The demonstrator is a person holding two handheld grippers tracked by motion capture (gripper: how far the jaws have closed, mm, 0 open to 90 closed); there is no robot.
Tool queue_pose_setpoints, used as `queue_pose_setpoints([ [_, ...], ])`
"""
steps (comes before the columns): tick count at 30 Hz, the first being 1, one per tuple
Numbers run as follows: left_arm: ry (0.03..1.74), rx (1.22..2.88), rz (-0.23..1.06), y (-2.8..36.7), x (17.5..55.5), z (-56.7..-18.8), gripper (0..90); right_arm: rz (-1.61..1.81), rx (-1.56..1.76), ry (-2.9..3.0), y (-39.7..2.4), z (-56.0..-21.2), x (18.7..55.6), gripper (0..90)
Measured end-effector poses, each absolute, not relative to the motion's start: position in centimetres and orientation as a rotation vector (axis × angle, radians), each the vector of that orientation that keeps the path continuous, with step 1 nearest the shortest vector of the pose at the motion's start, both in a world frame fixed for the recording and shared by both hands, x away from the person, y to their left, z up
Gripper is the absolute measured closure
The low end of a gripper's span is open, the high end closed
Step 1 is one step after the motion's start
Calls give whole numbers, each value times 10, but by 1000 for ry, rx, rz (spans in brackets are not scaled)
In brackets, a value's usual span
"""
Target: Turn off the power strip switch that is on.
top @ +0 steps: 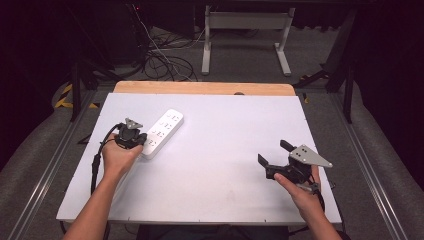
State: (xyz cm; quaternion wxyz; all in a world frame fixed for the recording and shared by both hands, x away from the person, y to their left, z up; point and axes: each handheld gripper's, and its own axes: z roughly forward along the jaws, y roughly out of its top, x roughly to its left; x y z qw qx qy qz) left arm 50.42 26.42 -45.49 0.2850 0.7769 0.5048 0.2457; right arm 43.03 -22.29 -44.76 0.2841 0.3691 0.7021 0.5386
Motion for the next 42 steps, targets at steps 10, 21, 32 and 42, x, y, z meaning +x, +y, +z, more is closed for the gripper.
queue_pose_setpoints([
  [10, 1337, 2023, 687, 265, 500, -449, 897, 1443, 987, 1877, -223, -448, 430, 63],
  [21, 1321, 1961, 722, 266, 495, -442, 900, 1444, 991, 1877, -223, -448, 430, 61],
  [32, 1311, 1873, 770, 267, 488, -434, 899, 1440, 992, 1875, -224, -448, 430, 62],
  [42, 1242, 1759, 803, 262, 466, -419, 898, 1437, 991, 1869, -225, -447, 430, 62],
])
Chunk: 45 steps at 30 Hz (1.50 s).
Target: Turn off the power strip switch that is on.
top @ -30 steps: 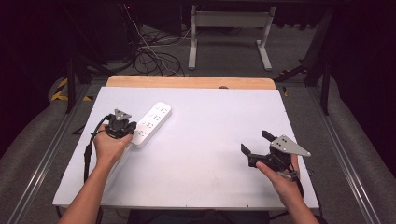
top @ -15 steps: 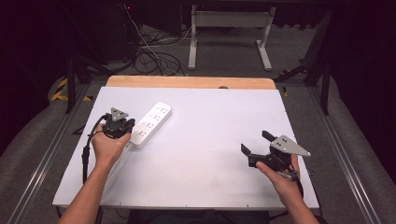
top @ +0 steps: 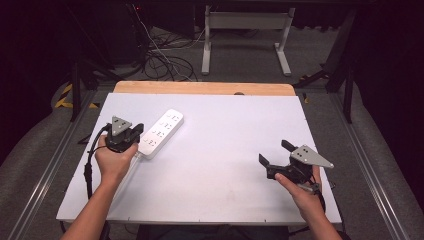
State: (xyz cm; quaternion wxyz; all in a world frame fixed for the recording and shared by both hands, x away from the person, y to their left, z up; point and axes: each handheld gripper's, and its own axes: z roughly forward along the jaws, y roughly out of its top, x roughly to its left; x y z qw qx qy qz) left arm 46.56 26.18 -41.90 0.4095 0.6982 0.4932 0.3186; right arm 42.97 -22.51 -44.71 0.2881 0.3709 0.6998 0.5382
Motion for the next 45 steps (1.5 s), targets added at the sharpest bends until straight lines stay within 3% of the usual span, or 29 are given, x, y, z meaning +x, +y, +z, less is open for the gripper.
queue_pose_setpoints([
  [15, 1220, 1531, 1036, 259, 438, -403, 890, 1439, 993, 1864, -226, -446, 429, 63],
  [45, 1213, 1384, 1074, 264, 416, -401, 878, 1435, 992, 1864, -226, -446, 429, 66],
])
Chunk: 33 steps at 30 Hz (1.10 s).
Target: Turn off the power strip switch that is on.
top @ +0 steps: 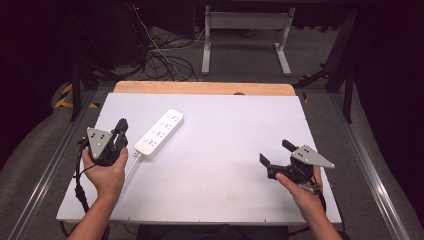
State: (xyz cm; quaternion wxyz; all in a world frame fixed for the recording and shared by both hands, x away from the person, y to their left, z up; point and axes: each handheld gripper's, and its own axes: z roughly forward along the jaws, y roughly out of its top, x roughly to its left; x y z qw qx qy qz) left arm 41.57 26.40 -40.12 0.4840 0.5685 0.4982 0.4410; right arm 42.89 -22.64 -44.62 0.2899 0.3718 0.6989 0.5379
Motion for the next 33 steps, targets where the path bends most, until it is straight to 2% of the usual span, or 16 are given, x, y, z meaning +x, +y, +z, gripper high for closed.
queue_pose_setpoints([
  [5, 1209, 1391, 1078, 263, 416, -401, 872, 1436, 992, 1867, -226, -446, 429, 66],
  [8, 1202, 1396, 1079, 263, 416, -401, 832, 1438, 991, 1866, -226, -446, 429, 66],
  [13, 1207, 1393, 1065, 261, 417, -402, 685, 1439, 993, 1869, -226, -447, 429, 66],
  [20, 1268, 1356, 1068, 262, 420, -402, 534, 1443, 999, 1865, -226, -447, 429, 66],
  [21, 1277, 1352, 1067, 262, 421, -403, 504, 1441, 997, 1868, -226, -447, 429, 66],
  [22, 1281, 1357, 1066, 262, 422, -403, 421, 1442, 995, 1868, -226, -447, 429, 66],
  [23, 1280, 1364, 1061, 262, 423, -403, 421, 1442, 995, 1868, -226, -447, 429, 66],
  [27, 1259, 1385, 1051, 263, 423, -404, 241, 1445, 999, 1866, -226, -447, 429, 66],
  [33, 1254, 1395, 1051, 263, 422, -404, 105, 1444, 996, 1866, -226, -447, 429, 66],
])
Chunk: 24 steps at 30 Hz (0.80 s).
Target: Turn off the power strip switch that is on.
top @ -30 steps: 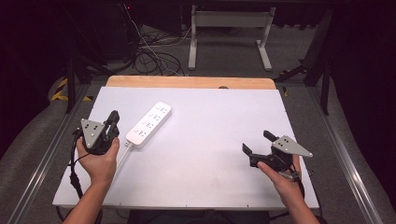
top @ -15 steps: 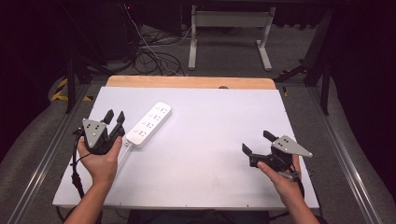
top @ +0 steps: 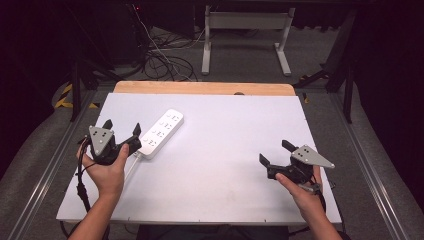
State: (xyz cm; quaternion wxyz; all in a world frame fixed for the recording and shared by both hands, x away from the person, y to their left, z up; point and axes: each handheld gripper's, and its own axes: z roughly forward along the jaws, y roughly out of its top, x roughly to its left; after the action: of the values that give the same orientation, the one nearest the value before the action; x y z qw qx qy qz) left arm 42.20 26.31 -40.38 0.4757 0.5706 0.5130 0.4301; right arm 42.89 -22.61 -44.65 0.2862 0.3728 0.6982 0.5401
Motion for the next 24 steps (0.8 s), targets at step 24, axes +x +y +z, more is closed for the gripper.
queue_pose_setpoints([
  [24, 1263, 1406, 1080, 264, 421, -406, 26, 1448, 995, 1862, -226, -446, 429, 66],
])
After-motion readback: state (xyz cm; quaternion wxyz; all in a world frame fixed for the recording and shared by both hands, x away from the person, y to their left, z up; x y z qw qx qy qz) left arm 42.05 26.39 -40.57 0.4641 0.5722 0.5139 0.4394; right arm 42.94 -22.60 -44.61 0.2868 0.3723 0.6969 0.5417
